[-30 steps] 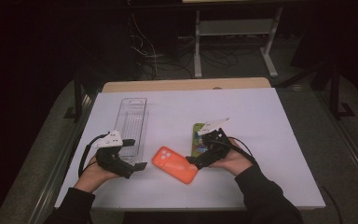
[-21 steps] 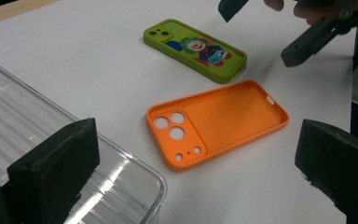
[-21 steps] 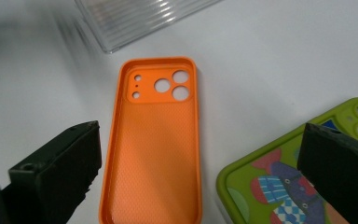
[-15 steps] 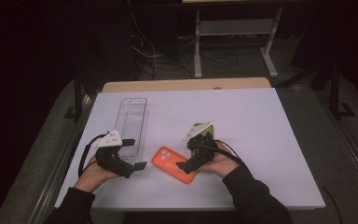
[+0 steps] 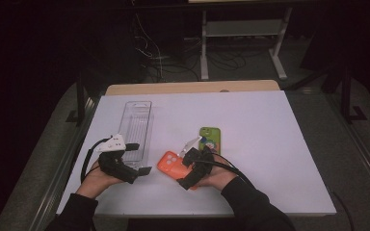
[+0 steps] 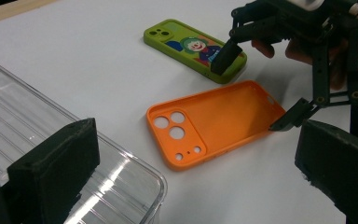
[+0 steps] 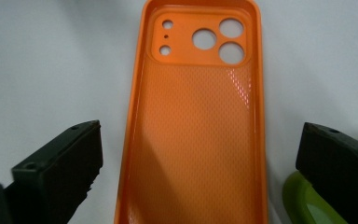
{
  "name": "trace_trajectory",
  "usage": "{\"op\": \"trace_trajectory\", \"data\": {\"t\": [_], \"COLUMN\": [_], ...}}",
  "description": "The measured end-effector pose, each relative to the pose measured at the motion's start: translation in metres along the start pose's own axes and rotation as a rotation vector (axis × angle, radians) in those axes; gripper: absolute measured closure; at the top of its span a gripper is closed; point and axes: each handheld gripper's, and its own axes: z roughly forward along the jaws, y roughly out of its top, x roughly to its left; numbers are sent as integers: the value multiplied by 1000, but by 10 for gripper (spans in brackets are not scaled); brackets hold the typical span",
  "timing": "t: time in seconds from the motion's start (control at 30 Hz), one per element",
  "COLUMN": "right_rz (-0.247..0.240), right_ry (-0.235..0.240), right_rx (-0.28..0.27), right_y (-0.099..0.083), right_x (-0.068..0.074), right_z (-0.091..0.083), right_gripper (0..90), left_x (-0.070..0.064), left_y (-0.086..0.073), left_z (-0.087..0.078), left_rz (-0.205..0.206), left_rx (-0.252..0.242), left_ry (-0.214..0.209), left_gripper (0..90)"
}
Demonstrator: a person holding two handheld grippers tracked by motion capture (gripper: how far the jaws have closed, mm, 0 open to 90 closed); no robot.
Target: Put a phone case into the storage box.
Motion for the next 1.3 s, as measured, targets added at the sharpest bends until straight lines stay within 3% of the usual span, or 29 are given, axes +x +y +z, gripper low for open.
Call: {"op": "trace_trajectory", "data": {"t": [0.43,0.83,1.3], "right_rz": [-3,18,45], "right_ry": [-20,-42,-46], "right_rx": [46,34,40], "right_y": [-5,-7,-6], "right_x": [5,7,6], "right_z": [13,12,10], "right_gripper": [59,145,158], "left_x": [0,-1,-2], "left_y": [0,0,0], "left_z": [0,0,0], "left_rz": [8,10,5], "left_rx": [5,7,4], "left_ry": [-1,-1,-4], "left_gripper": [0,0,0]}}
